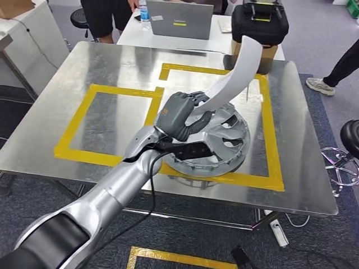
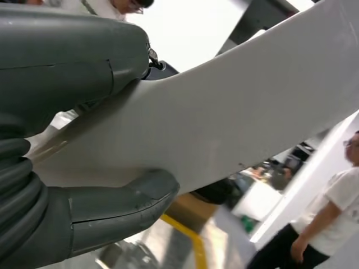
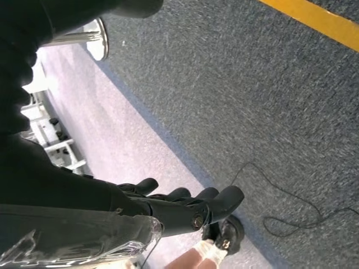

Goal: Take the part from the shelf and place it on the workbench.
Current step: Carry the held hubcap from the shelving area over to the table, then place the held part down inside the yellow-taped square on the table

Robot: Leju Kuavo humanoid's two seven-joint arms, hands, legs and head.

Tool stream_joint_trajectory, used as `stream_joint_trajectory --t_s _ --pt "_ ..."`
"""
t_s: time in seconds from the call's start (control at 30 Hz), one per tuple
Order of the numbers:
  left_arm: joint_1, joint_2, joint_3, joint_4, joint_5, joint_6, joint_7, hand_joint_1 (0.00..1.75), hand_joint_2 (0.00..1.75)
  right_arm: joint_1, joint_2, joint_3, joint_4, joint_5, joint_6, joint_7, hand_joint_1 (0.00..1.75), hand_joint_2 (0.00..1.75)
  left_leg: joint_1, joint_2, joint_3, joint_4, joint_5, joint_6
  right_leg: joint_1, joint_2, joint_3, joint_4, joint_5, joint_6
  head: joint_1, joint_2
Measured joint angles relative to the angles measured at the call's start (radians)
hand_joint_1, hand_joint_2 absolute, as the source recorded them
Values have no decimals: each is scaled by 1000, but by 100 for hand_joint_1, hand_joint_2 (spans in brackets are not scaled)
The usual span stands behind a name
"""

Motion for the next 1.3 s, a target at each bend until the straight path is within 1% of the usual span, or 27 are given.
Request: stream_joint_trajectory --t_s 0.07,0.1,0.13,0.17,0.23,0.27,0.3,0.4,0.47,0.5,0.57,0.6,0.63,0.67,0.7,0.77,0.8,0.87,0.93,0.97,1.0,1.1,1.13,1.17,1.2,1.23,1.3 --pt "-46 -5 -28 82 -128 53 103 175 175 0 0 5 0 0 1 3 0 175 0 0 0 0 -1 5 0 0 -69 136 -53 5 5 0" --pt "-69 -5 -51 124 -208 78 166 175 175 1 0 7 0 0 1 6 0 175 0 -1 0 0 -2 5 0 -1 -97 187 -65 6 4 0" --pt "-91 -5 -77 162 -284 94 227 175 175 1 0 8 0 0 2 8 0 175 0 -2 1 0 -3 6 0 -1 -111 203 -58 7 5 0" --pt "-110 -6 -100 196 -347 102 278 175 175 1 0 9 0 0 3 10 0 175 0 -3 2 1 -4 5 -1 -1 -106 178 -33 6 5 0" --pt "-145 -6 -132 246 -436 101 362 175 175 0 0 9 0 0 4 14 0 175 0 -5 7 2 -9 -2 -3 -1 -49 48 38 6 5 0" --pt "-163 -6 -142 269 -470 98 401 175 175 -1 1 9 0 0 5 15 0 175 -1 -5 7 4 -12 -7 -3 0 -20 -13 61 4 5 0" --pt "-181 -4 -150 290 -497 95 435 175 175 -2 1 9 1 0 6 15 0 175 -3 -5 7 5 -14 -13 -3 1 -1 -53 72 1 5 0" --pt "-219 8 -164 343 -558 87 525 175 175 1 2 9 1 -2 6 16 0 175 -6 -4 4 2 -14 -27 -1 4 4 -68 69 -19 3 0" --pt "-243 27 -169 371 -592 73 588 175 175 2 2 8 1 -3 3 17 0 175 -4 -3 -8 27 -34 -38 -3 4 4 -69 69 -33 0 0" --pt "-256 40 -170 385 -605 65 615 175 175 2 2 8 1 -3 2 17 0 175 -4 -2 -28 69 -59 -43 -4 4 4 -70 69 -39 -1 0" --pt "-274 69 -172 408 -619 53 646 175 175 4 2 8 1 -3 1 16 0 175 -4 -2 -95 203 -119 -48 -4 4 4 -70 68 -47 -5 0" --pt "-277 84 -172 418 -623 50 651 175 175 5 2 8 1 -4 0 16 0 175 -4 -2 -126 261 -137 -49 -3 4 4 -69 67 -48 -5 0" --pt "-279 97 -172 427 -628 44 656 175 175 7 2 8 1 -4 0 16 0 175 -4 -2 -145 290 -136 -47 -2 5 5 -69 67 -49 -7 0" --pt "-280 110 -173 435 -634 35 667 175 175 8 2 7 1 -4 0 16 0 175 -5 -2 -146 281 -116 -44 -1 6 6 -69 67 -49 -8 0" --pt "-284 123 -172 442 -641 22 681 175 175 9 2 7 1 -4 0 16 0 175 -6 -2 -129 237 -81 -40 0 6 6 -69 67 -49 -9 0" --pt "-295 149 -170 455 -653 -7 712 175 175 7 2 6 1 -3 -1 17 0 175 -10 -1 -69 103 -9 -30 4 5 7 -67 66 -47 -10 0" --pt "-300 164 -166 461 -657 -19 725 175 175 6 2 6 1 -3 -2 16 0 175 -11 0 -44 51 8 -26 6 6 5 -66 66 -44 -9 0" --pt "-304 198 -156 476 -659 -41 749 175 175 5 2 6 1 -3 -3 16 0 175 -14 0 -23 6 11 -22 9 7 2 -65 67 -36 -8 0" --pt "-301 234 -143 489 -659 -51 760 175 175 8 2 6 1 -2 -4 16 0 175 -11 1 -22 1 12 -15 9 8 0 -66 65 -28 -10 0" --pt "-300 248 -138 494 -658 -51 761 175 175 9 1 6 1 -2 -4 16 0 175 -8 2 -22 -1 14 -10 9 6 -7 -52 55 -23 -8 0" --pt "-300 259 -133 498 -658 -52 762 175 175 10 1 6 1 -2 -5 16 0 175 -5 1 -21 -3 15 -5 8 4 -21 -18 35 -18 -6 0" --pt "-295 282 -122 509 -659 -64 781 175 175 8 0 5 1 -2 -6 15 0 175 -2 -5 -20 -3 16 1 3 1 -109 169 -48 -6 0 0" --pt "-290 293 -116 513 -658 -71 793 175 175 8 0 5 1 -3 -6 14 0 175 -2 -6 -19 -3 15 0 3 1 -129 207 -56 -4 0 0" --pt "-285 306 -109 516 -658 -79 804 175 175 7 0 5 1 -3 -7 14 0 175 -2 -7 -18 -2 14 -1 3 1 -132 207 -45 -4 1 0" --pt "-281 321 -101 519 -656 -85 814 175 175 8 0 5 1 -4 -8 13 0 175 -2 -6 -16 -2 12 -4 2 0 -114 164 -16 -5 1 0" --pt "-278 337 -91 522 -653 -90 821 175 175 8 0 5 1 -4 -8 13 0 175 -1 -6 -13 -2 10 -8 1 0 -81 94 21 -5 1 0" --pt "-272 367 -71 527 -645 -94 828 175 175 9 1 5 1 -4 -9 12 0 175 -4 -4 -13 0 6 -17 1 1 -17 -30 65 -11 1 0"
